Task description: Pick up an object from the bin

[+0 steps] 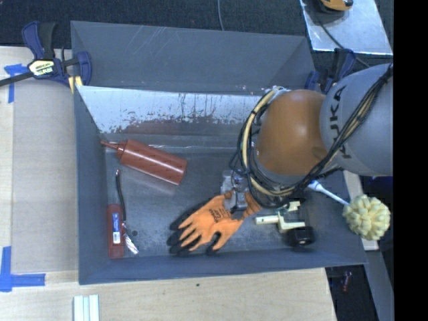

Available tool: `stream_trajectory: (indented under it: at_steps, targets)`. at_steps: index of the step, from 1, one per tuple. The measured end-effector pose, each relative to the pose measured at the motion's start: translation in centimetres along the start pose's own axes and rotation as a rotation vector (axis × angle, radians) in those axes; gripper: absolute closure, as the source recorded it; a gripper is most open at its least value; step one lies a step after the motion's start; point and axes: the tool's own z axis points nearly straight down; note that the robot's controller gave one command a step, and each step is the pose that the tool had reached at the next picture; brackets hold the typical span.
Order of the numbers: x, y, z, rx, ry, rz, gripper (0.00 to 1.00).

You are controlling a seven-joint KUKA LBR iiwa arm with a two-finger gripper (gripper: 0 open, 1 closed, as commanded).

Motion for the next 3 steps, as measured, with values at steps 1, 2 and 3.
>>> stream_trajectory:
  at_steps: [1,2,3]
  targets:
    - [2.4,-4.7,2.7,0.0,0.006,0.067,1.0]
    - [1.9,-0.3,4.8,-0.001,0.009,0.079,1.0]
    - [1.7,0.4,5.2,-0.003,0.009,0.118,1.0]
